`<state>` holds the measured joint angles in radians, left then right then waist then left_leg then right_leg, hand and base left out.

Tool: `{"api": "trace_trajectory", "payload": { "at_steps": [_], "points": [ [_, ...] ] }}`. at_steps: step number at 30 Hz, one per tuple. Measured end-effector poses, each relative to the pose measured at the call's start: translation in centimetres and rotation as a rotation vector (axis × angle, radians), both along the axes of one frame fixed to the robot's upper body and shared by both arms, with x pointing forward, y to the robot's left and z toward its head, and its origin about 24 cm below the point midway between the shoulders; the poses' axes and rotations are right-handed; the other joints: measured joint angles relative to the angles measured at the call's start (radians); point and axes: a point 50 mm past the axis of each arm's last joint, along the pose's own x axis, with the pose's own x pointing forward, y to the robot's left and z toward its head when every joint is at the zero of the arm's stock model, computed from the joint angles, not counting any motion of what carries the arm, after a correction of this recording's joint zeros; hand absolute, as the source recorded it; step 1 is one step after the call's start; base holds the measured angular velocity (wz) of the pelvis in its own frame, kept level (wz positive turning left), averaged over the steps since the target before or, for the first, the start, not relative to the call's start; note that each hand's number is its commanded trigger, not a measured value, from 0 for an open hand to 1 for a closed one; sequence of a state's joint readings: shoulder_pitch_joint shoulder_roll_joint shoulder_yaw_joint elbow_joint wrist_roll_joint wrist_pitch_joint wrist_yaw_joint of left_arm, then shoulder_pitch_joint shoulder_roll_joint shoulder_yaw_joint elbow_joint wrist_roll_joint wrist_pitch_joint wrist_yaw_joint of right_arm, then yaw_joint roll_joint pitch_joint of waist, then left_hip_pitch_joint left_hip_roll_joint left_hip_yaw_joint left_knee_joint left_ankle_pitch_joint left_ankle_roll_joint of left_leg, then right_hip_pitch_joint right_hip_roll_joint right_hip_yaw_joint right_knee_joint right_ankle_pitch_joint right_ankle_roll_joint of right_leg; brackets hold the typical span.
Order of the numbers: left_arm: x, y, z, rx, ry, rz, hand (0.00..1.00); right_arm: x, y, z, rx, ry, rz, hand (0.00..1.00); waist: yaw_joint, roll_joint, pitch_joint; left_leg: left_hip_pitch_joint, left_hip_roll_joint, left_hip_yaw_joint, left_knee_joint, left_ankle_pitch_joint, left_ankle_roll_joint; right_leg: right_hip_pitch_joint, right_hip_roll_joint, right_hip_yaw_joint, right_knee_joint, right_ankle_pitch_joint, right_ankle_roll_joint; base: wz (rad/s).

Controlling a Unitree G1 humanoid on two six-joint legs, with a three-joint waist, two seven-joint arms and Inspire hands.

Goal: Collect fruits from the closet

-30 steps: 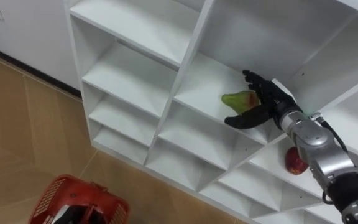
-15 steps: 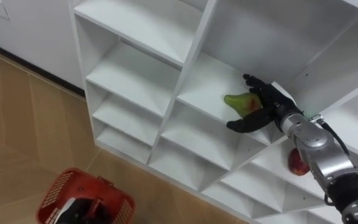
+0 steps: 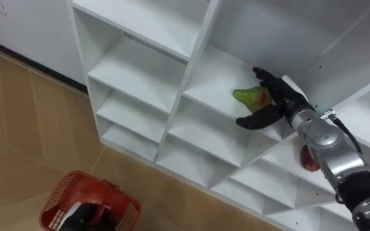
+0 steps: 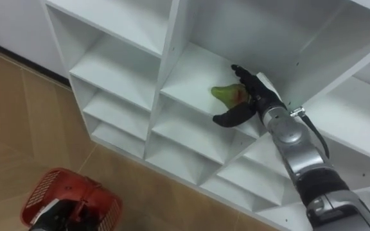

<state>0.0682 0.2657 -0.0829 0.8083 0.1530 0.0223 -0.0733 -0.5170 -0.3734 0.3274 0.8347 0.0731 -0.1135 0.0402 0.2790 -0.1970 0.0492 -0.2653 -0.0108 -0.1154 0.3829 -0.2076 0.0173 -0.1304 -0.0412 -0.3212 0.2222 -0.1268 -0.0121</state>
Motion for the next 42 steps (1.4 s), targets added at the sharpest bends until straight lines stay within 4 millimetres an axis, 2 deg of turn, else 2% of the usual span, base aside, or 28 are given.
{"api": "trace_trajectory", "payload": {
  "at_steps": [5, 14, 22, 23, 24, 25, 26, 27, 33, 42],
  "points": [
    [0.3, -0.1, 0.1, -0.001, -0.004, -0.013, 1.0, 0.2, -0.1, 0.2, -0.007, -0.013, -0.013, 0.0, 0.002, 0.007, -0.0027, -0.008, 0.0, 0.001, -0.001, 0.004, 0.0, -0.012, -0.003, 0.001, 0.003, 0.002, 0.0, -0.02],
    [0.7, -0.6, 0.3, -0.01, -0.014, -0.051, 1.0, 0.2, -0.3, 0.1, -0.052, -0.017, -0.018, 0.0, 0.006, 0.021, -0.0122, -0.005, -0.001, 0.001, -0.005, 0.011, 0.001, -0.011, -0.004, 0.004, 0.004, 0.003, 0.0, 0.0],
    [0.7, -0.6, 0.3, -0.007, -0.015, -0.048, 1.0, 0.0, -0.6, -0.3, -0.079, -0.016, -0.031, 0.0, 0.018, 0.028, -0.0119, -0.006, -0.002, 0.001, -0.008, 0.014, 0.0, -0.013, -0.004, 0.006, 0.005, 0.004, -0.001, 0.0],
    [0.7, -0.6, 0.3, -0.007, -0.015, -0.048, 1.0, 0.0, -0.6, -0.3, -0.08, -0.018, -0.035, 0.07, 0.021, 0.03, -0.0137, -0.009, -0.002, 0.002, -0.01, 0.014, 0.0, -0.018, -0.003, 0.008, 0.005, 0.005, -0.001, -0.04],
    [0.7, -0.6, 0.3, -0.007, -0.014, -0.048, 1.0, 0.0, -0.6, -0.3, -0.08, -0.023, -0.037, 0.37, 0.024, 0.03, -0.0148, -0.01, -0.003, 0.0, -0.014, 0.017, -0.001, -0.022, -0.003, 0.008, 0.005, 0.008, -0.002, 0.0],
    [0.6, -0.6, 0.3, -0.006, -0.013, -0.047, 1.0, 0.0, -0.7, -0.3, -0.083, -0.026, -0.04, 0.58, 0.024, 0.034, -0.0139, -0.012, -0.003, 0.0, -0.016, 0.02, -0.001, -0.024, -0.004, 0.007, 0.005, 0.008, -0.002, 0.0],
    [0.6, -0.6, 0.3, -0.006, -0.014, -0.047, 1.0, 0.0, -0.7, -0.3, -0.086, -0.027, -0.042, 0.9, 0.023, 0.035, -0.0144, -0.013, -0.003, 0.001, -0.017, 0.021, -0.001, -0.026, -0.004, 0.007, 0.005, 0.009, -0.003, 0.06],
    [0.6, -0.6, 0.2, -0.005, -0.015, -0.044, 1.0, -0.1, -0.7, -0.4, -0.089, -0.033, -0.045, 1.0, 0.021, 0.037, -0.0174, -0.02, -0.003, 0.001, -0.017, 0.023, -0.001, -0.03, -0.004, 0.004, 0.005, 0.009, -0.003, 0.07],
    [0.6, -0.7, 0.1, 0.016, -0.021, -0.022, 1.0, -0.3, -0.4, -0.6, -0.14, -0.058, -0.028, 1.0, 0.017, 0.042, -0.0207, -0.02, -0.002, 0.004, -0.022, 0.029, 0.0, -0.035, -0.008, 0.005, 0.01, 0.011, -0.004, 0.0],
    [0.8, -1.3, 0.0, 0.03, -0.033, -0.029, 1.0, 0.0, -0.5, -0.1, -0.14, -0.099, -0.071, 1.0, 0.02, 0.044, -0.0196, -0.039, -0.002, 0.016, -0.024, 0.044, -0.003, -0.065, -0.013, 0.019, 0.019, 0.021, -0.004, -0.02]
  ]
}}
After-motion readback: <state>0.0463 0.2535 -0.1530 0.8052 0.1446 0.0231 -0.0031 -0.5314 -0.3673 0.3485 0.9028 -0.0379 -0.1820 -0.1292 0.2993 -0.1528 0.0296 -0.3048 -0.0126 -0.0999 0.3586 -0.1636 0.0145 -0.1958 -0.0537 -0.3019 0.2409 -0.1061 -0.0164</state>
